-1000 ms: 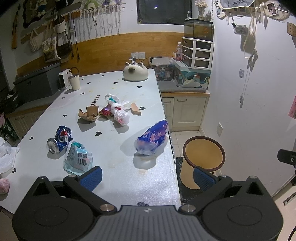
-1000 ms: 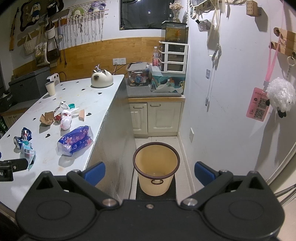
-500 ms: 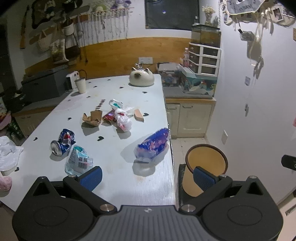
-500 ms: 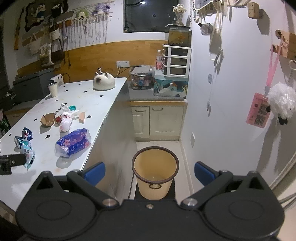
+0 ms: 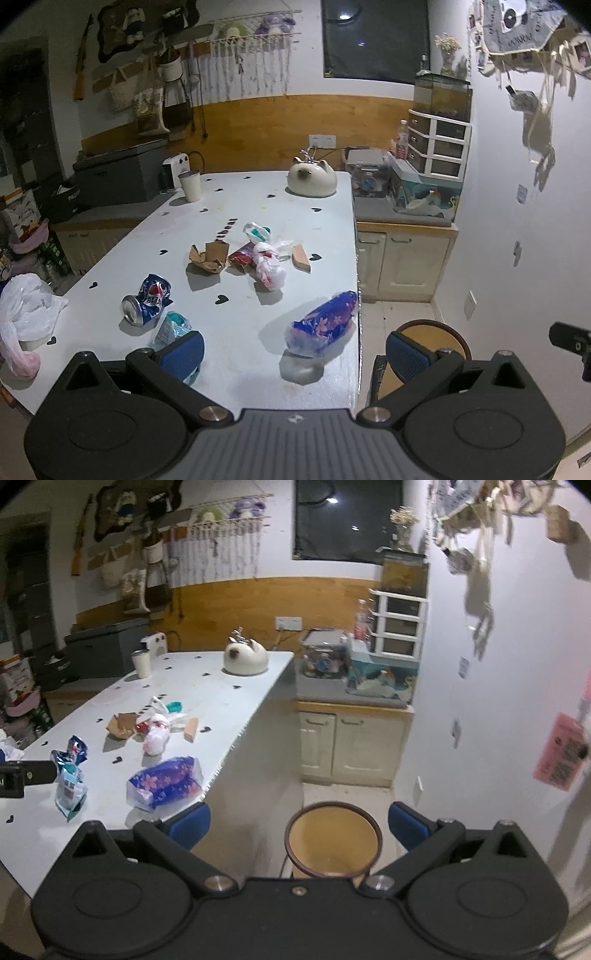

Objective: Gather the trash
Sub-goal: 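Lower the left tool to the teal wrapper while the right tool approaches the blue floral bag, then close the left tool on the teal wrapper while the right tool grasps the blue floral bag, then lift both held items and carry them over the tan wastebasket, then open the right tool then the left tool, dropping both items into the wastebasket, then raise both tools from the wastebasket and move back over the table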

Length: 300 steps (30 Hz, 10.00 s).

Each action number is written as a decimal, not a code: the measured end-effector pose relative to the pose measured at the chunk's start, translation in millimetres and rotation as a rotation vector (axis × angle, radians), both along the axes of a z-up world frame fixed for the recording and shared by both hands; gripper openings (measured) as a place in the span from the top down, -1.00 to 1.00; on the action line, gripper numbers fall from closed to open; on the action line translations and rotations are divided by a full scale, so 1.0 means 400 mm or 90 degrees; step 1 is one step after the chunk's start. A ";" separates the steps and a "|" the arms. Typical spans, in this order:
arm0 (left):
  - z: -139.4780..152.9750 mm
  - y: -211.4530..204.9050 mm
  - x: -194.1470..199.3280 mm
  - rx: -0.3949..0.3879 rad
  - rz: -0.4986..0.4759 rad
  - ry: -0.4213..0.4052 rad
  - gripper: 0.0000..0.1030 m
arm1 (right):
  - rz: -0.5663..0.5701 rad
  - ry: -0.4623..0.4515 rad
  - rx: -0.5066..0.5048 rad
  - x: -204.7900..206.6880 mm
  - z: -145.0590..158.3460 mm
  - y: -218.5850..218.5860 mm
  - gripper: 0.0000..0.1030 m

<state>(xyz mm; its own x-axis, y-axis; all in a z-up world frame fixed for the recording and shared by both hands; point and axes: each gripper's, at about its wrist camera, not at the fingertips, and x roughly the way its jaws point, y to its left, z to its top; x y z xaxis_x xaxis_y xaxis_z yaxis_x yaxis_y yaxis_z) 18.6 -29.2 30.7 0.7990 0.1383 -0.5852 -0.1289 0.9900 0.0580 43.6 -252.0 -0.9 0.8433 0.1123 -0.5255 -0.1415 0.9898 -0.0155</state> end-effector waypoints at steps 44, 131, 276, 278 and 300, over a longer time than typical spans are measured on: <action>-0.305 0.693 0.432 -0.368 0.209 0.318 -1.00 | -0.164 0.083 0.098 0.323 -0.109 0.520 -1.00; -0.313 0.757 0.427 -0.348 0.223 0.282 0.18 | -0.067 0.281 0.142 0.396 -0.226 0.645 0.97; -0.870 -0.428 1.027 -0.051 -0.259 0.472 -1.00 | -0.142 0.465 0.121 0.898 -0.791 -0.361 -0.76; -0.857 -0.423 1.023 -0.047 -0.254 0.469 -1.00 | -0.141 0.459 0.117 0.890 -0.782 -0.362 -0.94; -0.608 -0.388 0.899 -0.067 -0.245 0.372 -1.00 | -0.159 0.394 0.092 0.757 -0.588 -0.383 -1.00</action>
<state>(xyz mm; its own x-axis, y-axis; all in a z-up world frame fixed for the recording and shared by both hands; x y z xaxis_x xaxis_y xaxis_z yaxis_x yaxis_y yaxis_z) 378.3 -184.4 -212.5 0.3302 -0.1723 -0.9281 0.2549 0.9630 -0.0881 346.3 -405.1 -236.0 0.4020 0.0583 -0.9138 0.1518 0.9799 0.1293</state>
